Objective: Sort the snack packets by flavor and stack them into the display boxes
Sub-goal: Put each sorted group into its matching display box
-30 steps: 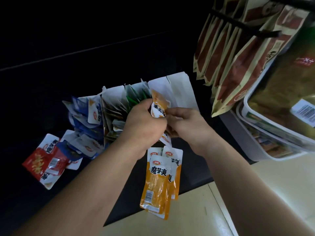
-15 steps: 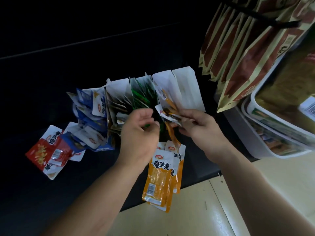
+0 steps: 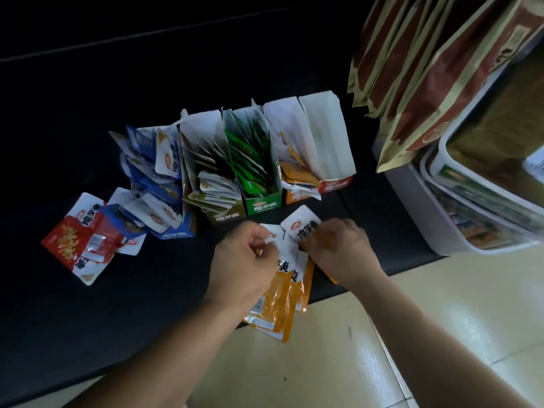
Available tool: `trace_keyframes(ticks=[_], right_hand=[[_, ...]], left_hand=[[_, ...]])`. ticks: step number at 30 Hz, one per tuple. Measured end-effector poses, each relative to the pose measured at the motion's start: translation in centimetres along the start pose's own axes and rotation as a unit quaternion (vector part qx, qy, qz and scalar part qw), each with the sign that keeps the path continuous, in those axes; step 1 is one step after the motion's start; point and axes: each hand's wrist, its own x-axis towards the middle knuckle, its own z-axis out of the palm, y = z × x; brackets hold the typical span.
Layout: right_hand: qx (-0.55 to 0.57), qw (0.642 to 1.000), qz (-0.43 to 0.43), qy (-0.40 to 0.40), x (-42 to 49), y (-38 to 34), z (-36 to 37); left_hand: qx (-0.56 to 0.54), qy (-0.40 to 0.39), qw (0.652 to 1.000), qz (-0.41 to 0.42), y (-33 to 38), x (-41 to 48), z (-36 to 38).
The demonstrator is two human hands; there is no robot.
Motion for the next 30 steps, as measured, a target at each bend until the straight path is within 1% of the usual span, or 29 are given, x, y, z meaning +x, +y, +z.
trace_keyframes(ticks=[1, 3, 4, 6, 8, 10, 12, 14, 18, 20, 21, 22, 24, 28, 30], right_hand=[[-0.072, 0.997, -0.021, -0.016, -0.1, 0.4, 0.2], [-0.108, 0.994, -0.014, -0.021, -0.6, 0.6, 0.0], [-0.108, 0.994, -0.009, -0.008, -0.9, 0.4, -0.1], [-0.115, 0.993, -0.003, 0.012, -1.3, 0.1, -0.1], [-0.101, 0.995, 0.028, 0.0, -1.5, -0.1, 0.3], [-0.046, 0.997, 0.065, -0.013, -1.7, -0.1, 0.4], [0.061, 0.994, 0.094, 0.005, -1.8, 0.1, 0.0], [0.177, 0.976, 0.122, 0.024, -1.8, 0.5, -0.6], [0.315, 0.938, 0.144, 0.02, -2.2, 1.5, -2.5], [0.41, 0.903, 0.127, -0.028, -2.5, 1.7, -3.9], [0.445, 0.886, 0.11, -0.063, -2.7, 1.7, -4.4], [0.458, 0.879, 0.094, -0.094, -3.0, 1.6, -4.9], [0.421, 0.896, 0.089, -0.112, -3.5, 1.0, -4.6], [0.242, 0.961, 0.119, -0.069, -3.9, 0.4, -1.3], [0.158, 0.979, 0.122, -0.052, -3.7, 0.5, -0.4]], left_hand=[[0.062, -0.034, 0.997, -0.02, -0.7, -0.4, -0.1], [0.164, -0.087, 0.982, -0.047, -2.1, -1.4, -0.2], [0.184, -0.093, 0.977, -0.058, -2.6, -1.8, 0.0], [0.183, -0.086, 0.976, -0.074, -2.8, -2.5, 0.6], [0.163, -0.076, 0.98, -0.087, -2.8, -2.9, 1.6], [0.15, -0.064, 0.982, -0.098, -2.8, -2.9, 2.4], [0.14, -0.054, 0.983, -0.109, -2.9, -2.6, 2.8], [0.132, -0.051, 0.982, -0.121, -3.4, -2.1, 2.8], [0.099, -0.051, 0.983, -0.147, -3.8, -1.7, 3.0], [0.106, -0.064, 0.979, -0.159, -3.6, -1.5, 2.9], [0.115, -0.075, 0.977, -0.16, -3.4, -1.3, 2.8], [0.123, -0.084, 0.976, -0.158, -3.3, -1.2, 2.7], [0.135, -0.093, 0.975, -0.148, -3.0, -1.2, 2.5], [0.163, -0.113, 0.973, -0.121, -2.6, -1.4, 2.4], [0.163, -0.116, 0.973, -0.115, -2.3, -1.4, 2.5]])
